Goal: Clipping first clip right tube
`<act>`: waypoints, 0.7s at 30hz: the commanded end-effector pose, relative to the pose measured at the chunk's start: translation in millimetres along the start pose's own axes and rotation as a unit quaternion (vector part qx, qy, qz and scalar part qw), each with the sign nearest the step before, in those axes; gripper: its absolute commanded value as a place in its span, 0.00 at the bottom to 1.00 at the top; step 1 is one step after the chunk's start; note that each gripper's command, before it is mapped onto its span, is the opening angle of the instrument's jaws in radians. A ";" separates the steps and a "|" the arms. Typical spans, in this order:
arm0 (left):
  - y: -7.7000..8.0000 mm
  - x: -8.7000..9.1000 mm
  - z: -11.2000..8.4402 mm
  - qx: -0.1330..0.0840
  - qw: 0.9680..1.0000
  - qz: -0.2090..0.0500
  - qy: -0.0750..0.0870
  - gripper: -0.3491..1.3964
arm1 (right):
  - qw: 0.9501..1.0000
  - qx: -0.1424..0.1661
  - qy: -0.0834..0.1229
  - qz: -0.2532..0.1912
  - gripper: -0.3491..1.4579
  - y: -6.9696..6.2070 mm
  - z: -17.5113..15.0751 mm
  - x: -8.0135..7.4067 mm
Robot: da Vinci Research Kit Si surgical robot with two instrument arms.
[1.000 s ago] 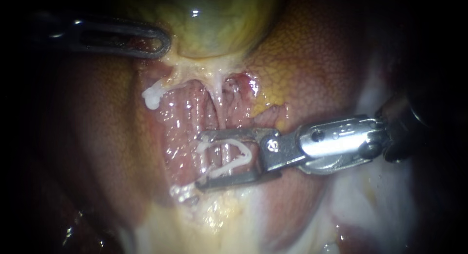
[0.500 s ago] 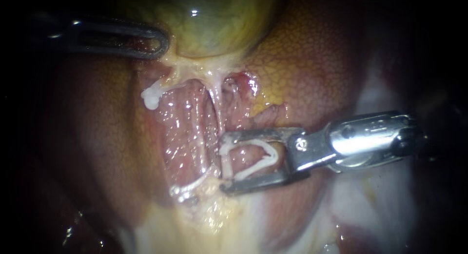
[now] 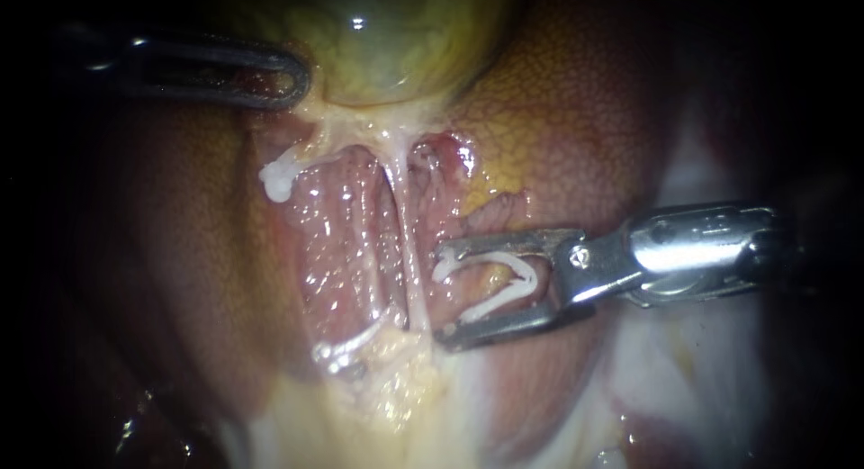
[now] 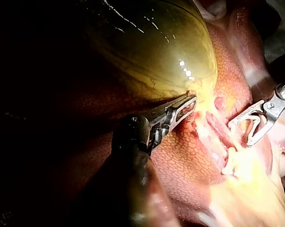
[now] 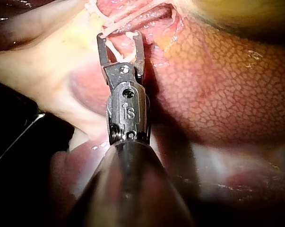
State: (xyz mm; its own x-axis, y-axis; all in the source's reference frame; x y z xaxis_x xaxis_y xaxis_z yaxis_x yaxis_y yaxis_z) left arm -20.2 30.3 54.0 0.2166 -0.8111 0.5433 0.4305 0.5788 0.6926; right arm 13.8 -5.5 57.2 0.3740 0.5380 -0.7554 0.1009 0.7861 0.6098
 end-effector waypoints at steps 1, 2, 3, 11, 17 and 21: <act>0.0 0.0 0.0 0.000 1.000 0.000 0.000 0.00 | 1.000 0.003 0.004 0.005 0.43 0.2 0.1 -0.1; 0.0 0.0 0.0 0.000 1.000 0.000 0.000 0.00 | 1.000 0.004 0.007 0.005 0.43 0.3 0.2 -0.1; 0.0 0.0 0.0 0.000 1.000 0.000 0.000 0.00 | 1.000 0.008 0.010 0.007 0.43 0.4 0.3 -0.1; 0.0 0.0 0.0 0.000 1.000 0.000 0.000 0.00 | 0.997 0.048 0.050 0.043 0.43 1.3 1.7 0.4; 0.0 0.0 0.0 0.000 1.000 0.000 0.000 0.00 | 0.994 0.070 0.063 0.053 0.43 2.0 3.2 0.8; 0.0 0.0 0.0 0.000 1.000 0.000 0.000 0.00 | 0.992 0.084 0.077 0.061 0.43 1.9 3.8 0.9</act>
State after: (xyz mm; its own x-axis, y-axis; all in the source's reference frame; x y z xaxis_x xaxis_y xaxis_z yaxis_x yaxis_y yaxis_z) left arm -20.1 30.3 54.0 0.2167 -0.8110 0.5434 0.4302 0.5790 0.6926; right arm 17.9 -4.6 58.6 0.2425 0.6793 -0.6926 0.2295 0.6535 0.7213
